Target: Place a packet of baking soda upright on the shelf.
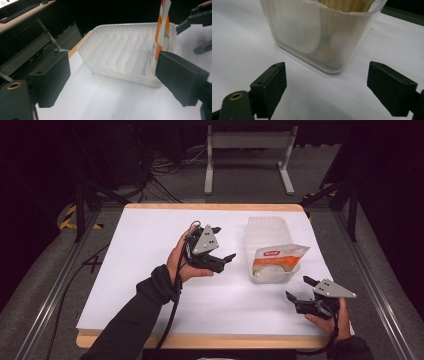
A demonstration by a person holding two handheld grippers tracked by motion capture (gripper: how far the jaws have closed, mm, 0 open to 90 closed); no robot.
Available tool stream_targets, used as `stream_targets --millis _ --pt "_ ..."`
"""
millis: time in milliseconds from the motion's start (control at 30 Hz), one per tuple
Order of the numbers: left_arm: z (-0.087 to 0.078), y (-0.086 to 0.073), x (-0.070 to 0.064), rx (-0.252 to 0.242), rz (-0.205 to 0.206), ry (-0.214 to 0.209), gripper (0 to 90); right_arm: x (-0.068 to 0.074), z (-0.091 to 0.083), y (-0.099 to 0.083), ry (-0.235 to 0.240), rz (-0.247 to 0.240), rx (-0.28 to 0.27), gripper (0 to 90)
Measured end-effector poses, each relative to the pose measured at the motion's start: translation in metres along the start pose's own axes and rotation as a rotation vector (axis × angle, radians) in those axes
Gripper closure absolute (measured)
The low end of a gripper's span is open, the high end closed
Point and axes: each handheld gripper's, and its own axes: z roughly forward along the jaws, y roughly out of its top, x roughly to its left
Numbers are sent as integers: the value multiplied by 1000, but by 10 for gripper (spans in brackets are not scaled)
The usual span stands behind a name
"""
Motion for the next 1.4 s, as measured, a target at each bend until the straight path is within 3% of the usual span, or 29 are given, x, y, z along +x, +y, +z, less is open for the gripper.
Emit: stream_targets --millis 133,400,733,1033,1400 --pt "-7 -8 -2 19 34 27 125 1 0 0 -3 -7 -5 165" --pt "-20 -27 -1 56 34 46 117 2 0 0 -6 -17 1 166" --pt "-32 -60 7 115 2 74 114 2 0 0 -9 -18 1 167" --pt "-44 -89 15 171 -54 94 110 4 0 1 -10 -31 3 167" --pt "-62 -113 17 234 -56 128 85 5 1 1 -10 -42 7 164"
